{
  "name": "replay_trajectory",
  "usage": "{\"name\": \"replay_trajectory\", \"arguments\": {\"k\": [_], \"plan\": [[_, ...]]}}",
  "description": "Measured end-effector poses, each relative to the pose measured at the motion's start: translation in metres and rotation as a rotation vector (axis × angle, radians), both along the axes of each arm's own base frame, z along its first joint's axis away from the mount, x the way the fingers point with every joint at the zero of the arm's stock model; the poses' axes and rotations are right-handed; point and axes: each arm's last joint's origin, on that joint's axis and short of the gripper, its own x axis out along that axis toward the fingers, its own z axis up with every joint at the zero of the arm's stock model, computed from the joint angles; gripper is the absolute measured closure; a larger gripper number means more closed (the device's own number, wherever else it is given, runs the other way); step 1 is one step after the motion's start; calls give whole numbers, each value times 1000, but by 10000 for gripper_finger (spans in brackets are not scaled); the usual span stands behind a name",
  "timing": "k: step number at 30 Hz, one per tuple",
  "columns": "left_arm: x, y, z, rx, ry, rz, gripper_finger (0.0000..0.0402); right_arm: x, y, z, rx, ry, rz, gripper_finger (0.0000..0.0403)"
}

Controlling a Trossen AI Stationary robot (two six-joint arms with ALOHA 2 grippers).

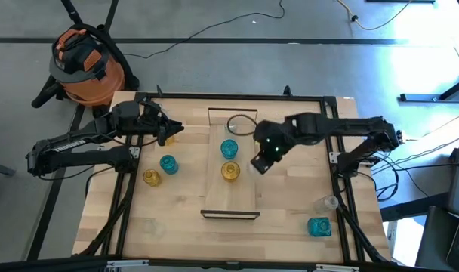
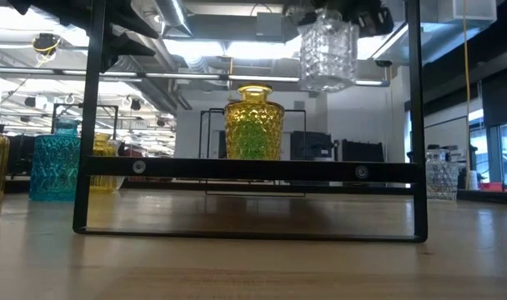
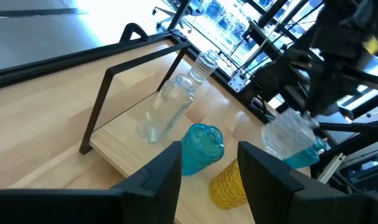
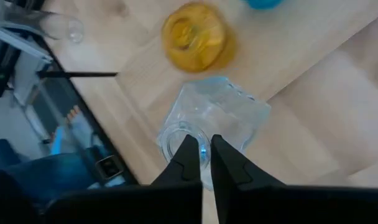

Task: Sort vases onto shelf
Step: Put the transparent vase on the shelf

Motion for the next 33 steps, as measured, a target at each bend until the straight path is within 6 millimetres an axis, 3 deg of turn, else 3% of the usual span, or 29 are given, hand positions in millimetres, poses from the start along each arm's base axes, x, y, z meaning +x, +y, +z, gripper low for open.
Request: {"name": "replay_trajectory", "arguments": {"k": [8, 21, 25, 33], "plan": [[0, 0, 0, -6, -1, 3, 253, 10, 36, 2, 114, -59, -47, 403], [0, -2, -1, 6, 7, -56, 253, 66, 80, -52, 201, -45, -146, 403], [0, -2, -1, -17, 4, -53, 253, 76, 84, -61, 223, -56, -209, 403], [0, -2, -1, 3, 8, -66, 253, 75, 84, -69, 179, -8, -270, 403]]}}
